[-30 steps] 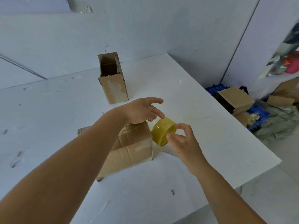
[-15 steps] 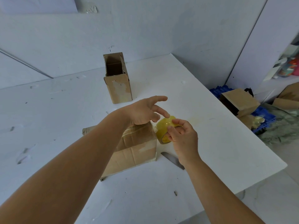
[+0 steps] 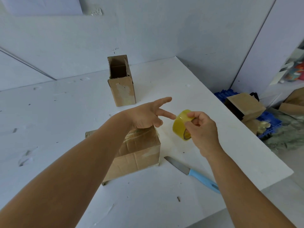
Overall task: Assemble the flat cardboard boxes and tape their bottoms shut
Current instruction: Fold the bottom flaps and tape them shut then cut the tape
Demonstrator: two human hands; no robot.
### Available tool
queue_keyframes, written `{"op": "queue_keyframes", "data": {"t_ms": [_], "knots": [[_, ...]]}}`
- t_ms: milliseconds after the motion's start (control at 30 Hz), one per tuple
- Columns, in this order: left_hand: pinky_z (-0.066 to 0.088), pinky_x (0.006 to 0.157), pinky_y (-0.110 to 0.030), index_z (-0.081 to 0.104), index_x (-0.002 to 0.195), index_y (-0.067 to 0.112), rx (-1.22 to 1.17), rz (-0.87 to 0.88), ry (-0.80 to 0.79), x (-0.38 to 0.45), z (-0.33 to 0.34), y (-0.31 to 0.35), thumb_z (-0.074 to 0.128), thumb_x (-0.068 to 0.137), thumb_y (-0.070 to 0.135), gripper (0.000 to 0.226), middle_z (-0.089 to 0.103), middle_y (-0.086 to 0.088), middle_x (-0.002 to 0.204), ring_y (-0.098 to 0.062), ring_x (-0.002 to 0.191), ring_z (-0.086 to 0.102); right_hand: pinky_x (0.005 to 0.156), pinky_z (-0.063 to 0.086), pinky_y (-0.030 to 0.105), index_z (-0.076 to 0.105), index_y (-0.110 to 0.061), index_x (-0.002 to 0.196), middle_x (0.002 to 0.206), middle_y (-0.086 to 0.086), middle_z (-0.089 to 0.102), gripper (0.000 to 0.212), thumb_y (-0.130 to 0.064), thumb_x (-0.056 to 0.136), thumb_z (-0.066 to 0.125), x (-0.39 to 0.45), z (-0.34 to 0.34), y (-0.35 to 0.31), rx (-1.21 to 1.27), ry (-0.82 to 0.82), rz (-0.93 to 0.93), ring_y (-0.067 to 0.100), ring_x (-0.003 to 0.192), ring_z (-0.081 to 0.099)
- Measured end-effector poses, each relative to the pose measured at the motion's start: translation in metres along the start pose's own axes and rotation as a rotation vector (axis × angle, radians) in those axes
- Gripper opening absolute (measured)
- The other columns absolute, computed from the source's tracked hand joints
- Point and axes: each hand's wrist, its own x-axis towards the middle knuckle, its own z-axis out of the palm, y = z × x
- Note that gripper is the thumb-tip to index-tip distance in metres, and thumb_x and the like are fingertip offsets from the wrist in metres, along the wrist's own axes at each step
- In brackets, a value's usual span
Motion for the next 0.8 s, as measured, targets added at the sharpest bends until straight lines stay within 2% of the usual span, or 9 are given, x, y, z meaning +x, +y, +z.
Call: {"op": "queue_keyframes", "data": {"t_ms": [167,233,300,467,600,633,700,767,800], "knots": [[0.041,0.094,-0.028,0.012,0.147,0.043,0.012,0.024,0.052,0.002,0.000,-0.005,0.053,0.087,-0.004,0.086,0.058,0.008,0.132,-0.006,0.082,0.058,0.065,0.048,0.029,0.059,-0.027,0.097,0.083,0.000,0.055,0.024,-0.009,0.081,0.058,0.004,-0.016,0.011,-0.126,0.040,0.020,0.019,0.078,0.056],[0.040,0.096,-0.029,0.012,0.147,0.043,0.057,0.024,0.073,0.003,0.003,-0.003,0.054,0.089,0.000,0.083,0.054,0.008,0.136,-0.017,0.082,0.056,0.061,0.043,0.026,0.057,-0.025,0.100,0.081,-0.004,0.052,0.023,-0.009,0.083,0.056,0.005,-0.021,0.016,-0.268,0.019,-0.004,0.015,0.074,0.052],[0.040,0.099,-0.031,0.014,0.147,0.043,0.072,0.028,0.085,0.002,0.006,-0.003,0.053,0.090,0.001,0.081,0.051,0.007,0.139,-0.026,0.094,0.056,0.063,0.041,0.028,0.057,-0.023,0.106,0.088,-0.003,0.053,0.025,-0.010,0.085,0.054,0.004,-0.023,0.022,-0.452,-0.008,-0.039,0.015,0.075,0.051],[0.037,0.107,-0.035,0.017,0.146,0.041,0.009,0.065,0.100,-0.008,0.009,-0.001,0.046,0.089,-0.006,0.079,0.045,0.003,0.145,-0.007,0.089,0.059,0.073,0.043,0.031,0.050,-0.023,0.128,0.117,0.004,0.055,0.036,-0.015,0.094,0.045,-0.001,-0.012,0.041,-0.760,-0.174,-0.048,0.022,0.102,0.054],[0.037,0.106,-0.032,0.016,0.146,0.040,0.004,0.074,0.122,-0.010,0.009,-0.002,0.039,0.088,-0.012,0.082,0.040,0.003,0.147,-0.006,0.087,0.062,0.082,0.048,0.036,0.052,-0.021,0.128,0.117,0.003,0.056,0.034,-0.025,0.095,0.045,-0.006,0.001,0.036,-0.681,-0.188,-0.064,0.022,0.108,0.054],[0.037,0.107,-0.033,0.016,0.147,0.040,0.005,0.075,0.129,-0.009,0.009,-0.003,0.038,0.087,-0.013,0.082,0.040,0.004,0.148,-0.007,0.087,0.062,0.081,0.048,0.036,0.058,-0.018,0.117,0.109,0.001,0.058,0.029,-0.032,0.095,0.046,-0.008,0.003,0.030,-0.590,-0.147,-0.059,0.022,0.104,0.055],[0.037,0.109,-0.037,0.015,0.147,0.040,0.008,0.076,0.139,-0.010,0.010,-0.004,0.037,0.087,-0.013,0.083,0.039,0.004,0.148,-0.007,0.089,0.062,0.076,0.046,0.032,0.062,-0.017,0.090,0.089,-0.005,0.059,0.037,-0.047,0.093,0.042,-0.016,0.009,0.006,-0.236,-0.155,0.119,0.019,0.091,0.056],[0.037,0.109,-0.039,0.015,0.147,0.041,0.015,0.079,0.142,-0.010,0.010,-0.005,0.037,0.086,-0.014,0.084,0.038,0.003,0.149,-0.008,0.089,0.062,0.085,0.046,0.035,0.064,-0.018,0.089,0.095,-0.005,0.065,0.050,-0.061,0.089,0.037,-0.025,0.014,-0.017,0.069,-0.241,0.298,0.015,0.093,0.059],[0.038,0.109,-0.040,0.015,0.147,0.041,0.013,0.079,0.142,-0.010,0.010,-0.005,0.037,0.085,-0.015,0.086,0.037,0.003,0.149,-0.008,0.089,0.062,0.090,0.046,0.038,0.066,-0.018,0.091,0.100,-0.003,0.067,0.053,-0.064,0.086,0.039,-0.029,0.017,-0.025,0.107,-0.270,0.310,0.017,0.097,0.060]]}}
